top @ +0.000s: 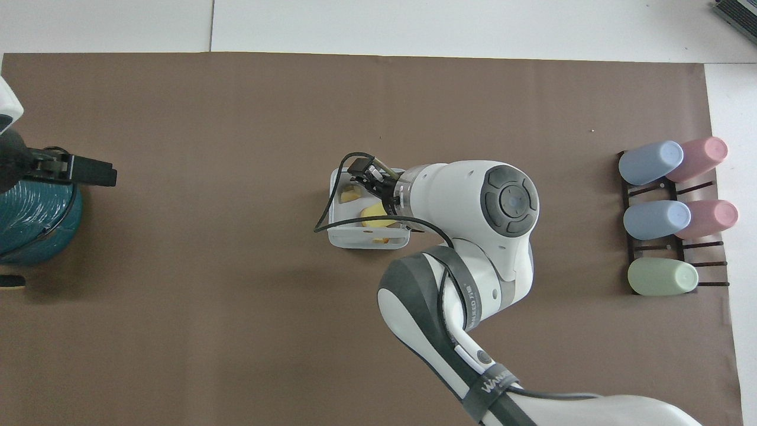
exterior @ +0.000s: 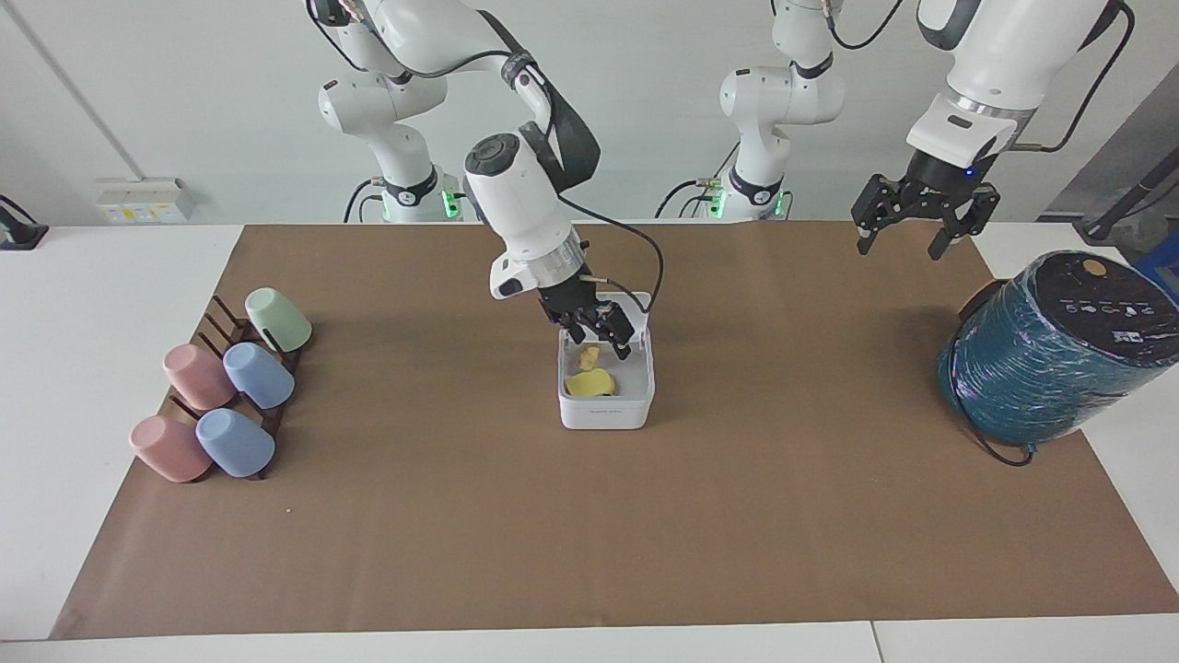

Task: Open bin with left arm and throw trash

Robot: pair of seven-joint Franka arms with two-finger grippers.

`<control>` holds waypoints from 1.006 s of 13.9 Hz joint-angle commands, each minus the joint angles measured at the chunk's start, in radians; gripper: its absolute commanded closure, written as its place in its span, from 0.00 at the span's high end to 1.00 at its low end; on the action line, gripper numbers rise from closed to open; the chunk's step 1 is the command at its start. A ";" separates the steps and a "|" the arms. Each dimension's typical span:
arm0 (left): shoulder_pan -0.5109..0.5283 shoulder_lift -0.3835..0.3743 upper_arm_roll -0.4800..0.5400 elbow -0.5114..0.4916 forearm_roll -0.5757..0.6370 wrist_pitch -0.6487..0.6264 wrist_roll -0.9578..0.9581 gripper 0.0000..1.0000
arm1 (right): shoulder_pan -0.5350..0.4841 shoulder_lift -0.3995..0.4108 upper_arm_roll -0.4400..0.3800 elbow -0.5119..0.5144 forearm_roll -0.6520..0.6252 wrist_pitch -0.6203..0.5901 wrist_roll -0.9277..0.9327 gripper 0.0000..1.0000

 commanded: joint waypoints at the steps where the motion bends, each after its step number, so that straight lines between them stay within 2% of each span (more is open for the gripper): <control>1: 0.009 0.026 -0.002 0.059 0.022 -0.072 0.009 1.00 | -0.025 -0.005 -0.002 0.037 -0.071 0.001 -0.017 1.00; 3: 0.024 -0.010 -0.002 0.013 0.019 -0.092 0.006 1.00 | -0.083 -0.019 -0.008 0.067 -0.249 -0.058 -0.107 1.00; 5: 0.038 -0.014 -0.004 0.007 0.019 -0.086 0.010 1.00 | -0.136 -0.060 -0.011 0.070 -0.329 -0.150 -0.292 1.00; 9: 0.044 -0.015 -0.002 0.005 0.019 -0.100 0.007 1.00 | -0.285 -0.163 -0.011 0.070 -0.380 -0.342 -0.626 1.00; 12: 0.049 -0.015 -0.004 0.005 0.019 -0.086 0.000 1.00 | -0.379 -0.227 -0.011 0.083 -0.386 -0.443 -0.729 1.00; 14: 0.047 -0.014 -0.004 0.005 0.019 -0.085 0.000 1.00 | -0.420 -0.240 -0.016 0.142 -0.386 -0.585 -0.795 1.00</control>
